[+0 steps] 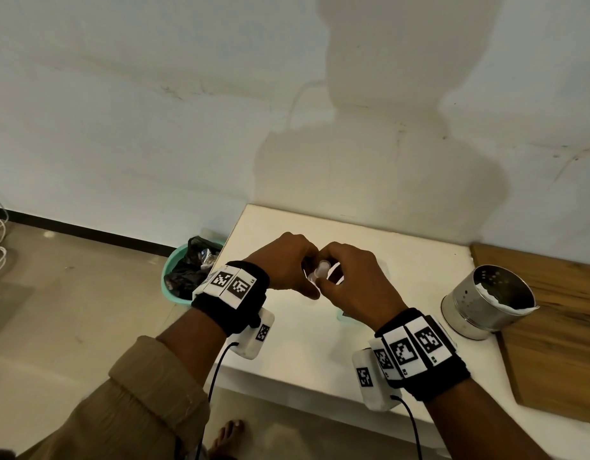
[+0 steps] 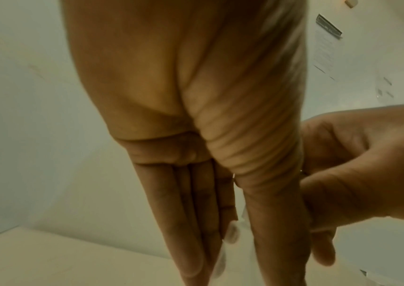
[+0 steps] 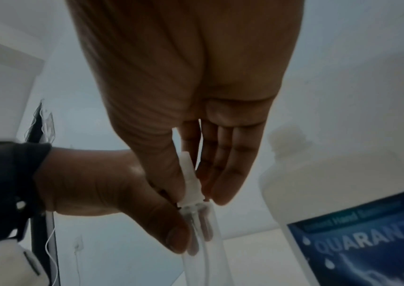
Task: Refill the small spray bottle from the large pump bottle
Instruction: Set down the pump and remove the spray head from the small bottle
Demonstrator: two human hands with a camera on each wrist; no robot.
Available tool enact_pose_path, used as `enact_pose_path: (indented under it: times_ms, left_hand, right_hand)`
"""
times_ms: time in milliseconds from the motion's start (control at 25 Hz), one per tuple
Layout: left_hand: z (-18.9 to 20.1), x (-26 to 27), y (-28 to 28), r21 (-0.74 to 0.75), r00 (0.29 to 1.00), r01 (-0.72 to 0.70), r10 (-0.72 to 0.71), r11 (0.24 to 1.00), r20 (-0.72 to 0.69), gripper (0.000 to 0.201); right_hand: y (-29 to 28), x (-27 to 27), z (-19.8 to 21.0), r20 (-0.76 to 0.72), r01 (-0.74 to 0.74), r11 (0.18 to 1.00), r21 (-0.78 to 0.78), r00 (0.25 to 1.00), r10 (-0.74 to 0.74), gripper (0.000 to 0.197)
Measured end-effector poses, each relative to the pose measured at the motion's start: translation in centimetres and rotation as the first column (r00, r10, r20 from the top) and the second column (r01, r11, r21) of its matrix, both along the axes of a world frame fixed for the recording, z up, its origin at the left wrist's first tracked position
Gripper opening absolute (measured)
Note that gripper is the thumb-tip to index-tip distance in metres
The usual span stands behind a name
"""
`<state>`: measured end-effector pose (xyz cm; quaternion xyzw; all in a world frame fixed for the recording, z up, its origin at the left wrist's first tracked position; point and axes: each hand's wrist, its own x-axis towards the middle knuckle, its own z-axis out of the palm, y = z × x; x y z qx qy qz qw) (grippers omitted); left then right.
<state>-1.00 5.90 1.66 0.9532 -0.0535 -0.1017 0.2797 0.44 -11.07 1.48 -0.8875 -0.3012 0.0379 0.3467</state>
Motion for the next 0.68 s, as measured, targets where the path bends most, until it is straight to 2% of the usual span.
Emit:
enact_pose_path:
  times_ms: [120,200,320,440,560,680]
  left_hand:
    - [0.0,0.2,-0.2,0.021,0.999,-0.033,0.033,0.999,0.018,0.036]
    - [0.0,0.1,-0.7,0.030,0.998,-0.053,0.052,0.998,0.031,0.039]
    - [-0.3,-0.1,-1.6,0.089,0.997,-0.060,0.056,0.994,0.044,0.036]
    - [-0.9,-0.4,-1.9,0.134,0.999,-0.040,0.036,0.990,0.032,0.036]
    - [-1.1,-0.3,-1.8,0.109,0.999,-0.044,0.041,0.993,0.031,0.032]
    - [-1.3,-0.1,-1.6,0.091,0.997,-0.062,0.058,0.994,0.042,0.034]
  right_hand:
    - [-0.4,0.4,0.1,-0.039,0.065,0.998,0.011,0.997,-0.064,0.024]
    - [-0.4,0.5,-0.3,-0.002,0.145,0.989,-0.005,0.989,-0.145,0.031]
    - [-0.1,0.2,-0.8,0.021,0.197,0.978,-0.066,0.980,-0.196,0.026]
    - [0.4,-0.4,-1.0,0.069,0.191,0.966,-0.176,0.981,-0.181,0.019]
    - [0.3,-0.5,-0.9,0.038,0.144,0.980,-0.136,0.989,-0.140,0.008]
    - [0.0,-0.4,-0.6,0.034,0.099,0.988,-0.115,0.995,-0.096,0.015]
